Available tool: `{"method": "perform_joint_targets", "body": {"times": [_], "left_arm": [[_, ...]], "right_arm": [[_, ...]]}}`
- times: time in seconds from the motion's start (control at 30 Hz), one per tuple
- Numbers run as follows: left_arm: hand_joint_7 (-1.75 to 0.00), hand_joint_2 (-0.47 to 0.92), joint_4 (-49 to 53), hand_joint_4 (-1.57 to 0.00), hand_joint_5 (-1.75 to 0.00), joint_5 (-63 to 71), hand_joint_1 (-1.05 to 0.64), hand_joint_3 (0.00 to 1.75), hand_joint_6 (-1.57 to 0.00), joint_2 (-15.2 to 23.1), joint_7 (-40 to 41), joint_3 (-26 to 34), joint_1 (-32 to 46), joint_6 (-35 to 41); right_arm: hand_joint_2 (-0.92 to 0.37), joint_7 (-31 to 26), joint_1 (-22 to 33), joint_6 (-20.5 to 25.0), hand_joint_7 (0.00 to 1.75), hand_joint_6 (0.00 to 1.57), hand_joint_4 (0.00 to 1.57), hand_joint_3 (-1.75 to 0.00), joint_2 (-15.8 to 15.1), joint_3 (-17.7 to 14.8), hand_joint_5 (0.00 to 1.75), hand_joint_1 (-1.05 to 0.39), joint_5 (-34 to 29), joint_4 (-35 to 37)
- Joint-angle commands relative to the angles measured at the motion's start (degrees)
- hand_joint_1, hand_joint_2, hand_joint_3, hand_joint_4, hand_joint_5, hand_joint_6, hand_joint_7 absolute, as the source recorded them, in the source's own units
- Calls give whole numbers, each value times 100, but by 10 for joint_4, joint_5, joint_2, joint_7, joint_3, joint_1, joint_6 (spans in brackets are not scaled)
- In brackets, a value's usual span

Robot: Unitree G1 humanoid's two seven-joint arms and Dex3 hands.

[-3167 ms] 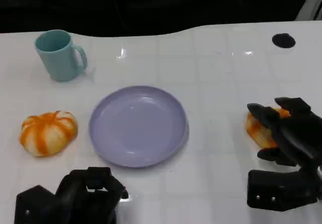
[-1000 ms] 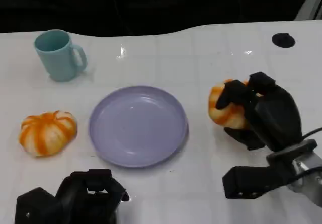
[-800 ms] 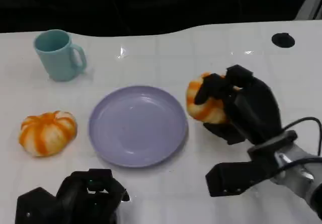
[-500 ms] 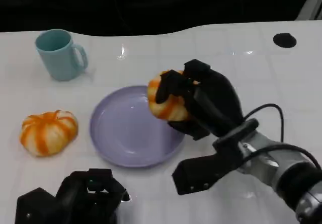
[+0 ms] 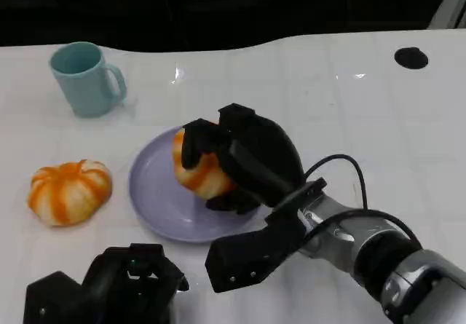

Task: Grasp the bread from the table and place it into the plate.

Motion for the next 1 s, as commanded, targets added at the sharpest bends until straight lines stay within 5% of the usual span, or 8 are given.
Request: {"method": "perform_joint_targets", "body": {"times": [0.03, 0.07, 0.17, 0.37, 0.57, 1.0], "left_arm": [[-82, 51, 0, -157, -123, 1, -105, 73, -140, 6, 1, 1, 3, -4], [-82, 51, 1, -157, -123, 1, -105, 73, -140, 6, 1, 1, 3, -4], [-82, 51, 3, -157, -123, 3, -105, 73, -140, 6, 2, 1, 2, -7], [-82, 52, 6, -157, -123, 3, -105, 72, -141, 7, 1, 1, -1, -9], [-82, 52, 6, -157, -123, 3, -105, 71, -140, 7, 1, 0, -1, -8], [-81, 53, 16, -157, -124, 3, -105, 69, -140, 8, 0, 0, -7, -16]], "right_arm": [[-67, 0, -22, 10, 143, 76, 85, -43, 6, 1, 173, -27, 6, 10], [-71, 9, -23, 14, 116, 83, 84, -31, 8, -1, 160, -30, 9, 10], [-83, 40, -23, 29, 69, 87, 80, -14, 12, -5, 121, -32, 18, 8], [-92, 136, -22, 79, 7, 59, 39, -20, 10, 1, 45, -45, 21, -14], [-92, 227, -11, 86, 0, 21, 8, -38, 2, -3, 26, -71, 38, -52], [-92, 282, 53, 61, 0, 13, 6, -39, -33, -27, 31, -75, 85, -149]]}}
